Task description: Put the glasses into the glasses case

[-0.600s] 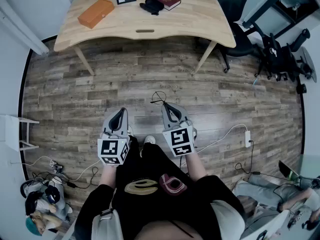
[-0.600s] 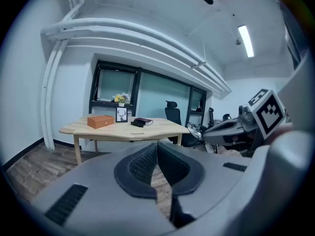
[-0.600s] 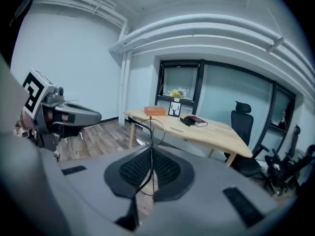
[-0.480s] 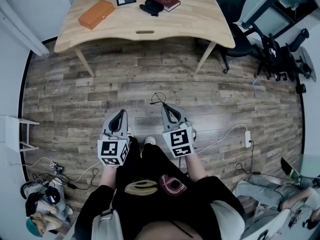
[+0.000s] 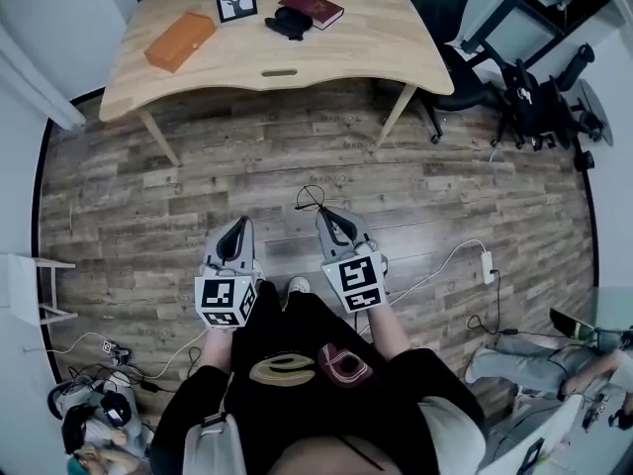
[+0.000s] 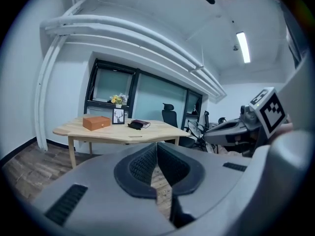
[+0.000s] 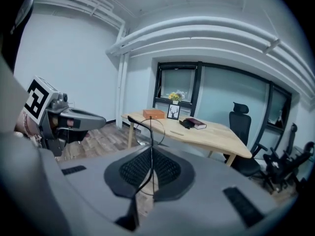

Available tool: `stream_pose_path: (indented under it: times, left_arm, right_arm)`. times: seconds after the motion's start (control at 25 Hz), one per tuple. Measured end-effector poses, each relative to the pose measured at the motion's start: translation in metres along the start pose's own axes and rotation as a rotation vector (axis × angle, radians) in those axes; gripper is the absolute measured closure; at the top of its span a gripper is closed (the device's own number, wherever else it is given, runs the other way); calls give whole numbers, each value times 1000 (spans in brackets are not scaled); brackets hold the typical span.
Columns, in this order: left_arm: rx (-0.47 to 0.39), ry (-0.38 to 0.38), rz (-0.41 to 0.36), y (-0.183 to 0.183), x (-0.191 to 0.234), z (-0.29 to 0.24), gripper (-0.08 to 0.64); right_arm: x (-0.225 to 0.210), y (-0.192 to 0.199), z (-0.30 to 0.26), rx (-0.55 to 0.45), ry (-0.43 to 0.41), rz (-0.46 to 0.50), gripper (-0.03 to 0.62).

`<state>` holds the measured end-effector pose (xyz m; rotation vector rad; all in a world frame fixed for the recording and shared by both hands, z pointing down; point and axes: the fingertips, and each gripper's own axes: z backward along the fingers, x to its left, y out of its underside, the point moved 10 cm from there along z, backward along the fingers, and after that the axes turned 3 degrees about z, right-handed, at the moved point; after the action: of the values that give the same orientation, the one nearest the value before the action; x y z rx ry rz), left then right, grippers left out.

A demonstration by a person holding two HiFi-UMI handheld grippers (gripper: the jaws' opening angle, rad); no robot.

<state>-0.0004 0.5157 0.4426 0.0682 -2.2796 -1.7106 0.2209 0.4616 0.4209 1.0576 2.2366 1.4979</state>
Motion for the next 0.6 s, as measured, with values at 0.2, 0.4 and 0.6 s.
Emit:
stream_pose_path:
  times: [0.2, 0.4, 0.6]
  left_arm:
    - [-12, 38, -5, -9, 24, -14, 540]
    - [-22, 72, -18, -22, 59, -29, 540]
    - [-21, 100, -31, -32, 96, -38, 540]
  right_arm:
    - [3, -15, -16, -5, 54, 4, 575]
    - [10, -34, -42, -9, 98, 8, 575]
    - [23, -46, -67, -10, 137, -17, 575]
